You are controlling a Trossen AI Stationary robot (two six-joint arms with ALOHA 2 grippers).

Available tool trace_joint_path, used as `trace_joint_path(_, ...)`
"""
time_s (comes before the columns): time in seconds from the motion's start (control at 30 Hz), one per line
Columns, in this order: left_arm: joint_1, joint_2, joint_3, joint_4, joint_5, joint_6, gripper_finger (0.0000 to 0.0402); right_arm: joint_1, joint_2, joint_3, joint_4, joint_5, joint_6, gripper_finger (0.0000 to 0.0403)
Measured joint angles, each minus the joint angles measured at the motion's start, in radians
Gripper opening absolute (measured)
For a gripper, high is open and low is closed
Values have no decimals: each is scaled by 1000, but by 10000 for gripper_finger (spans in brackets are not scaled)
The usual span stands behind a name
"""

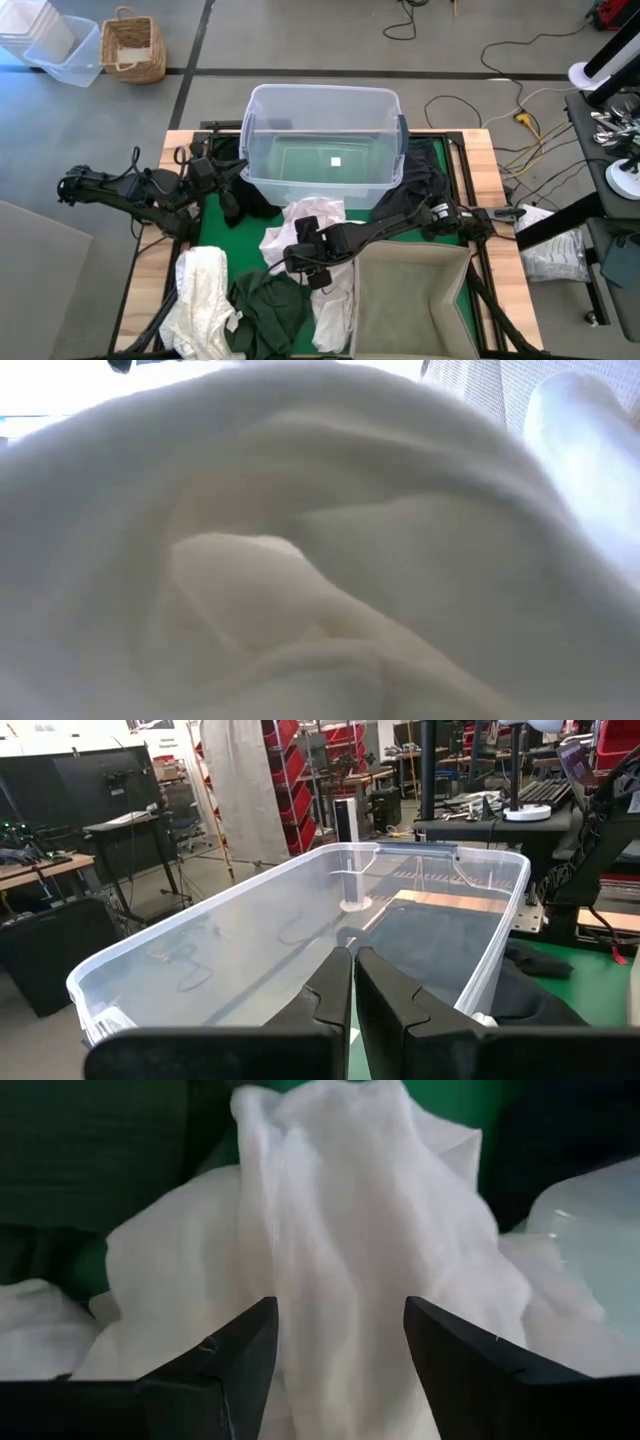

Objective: Sort clothes
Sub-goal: Put the top white shirt into the transparent laundry bin

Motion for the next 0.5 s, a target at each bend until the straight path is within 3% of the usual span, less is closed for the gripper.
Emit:
trace_joint_path(0.33,0,-1,0,2,0,0,0,-8,10,-17,39,-9,1,191)
trace_joint_path(0.5,0,-1,0,1,0,0,0,-25,9,-41,49,-85,16,160)
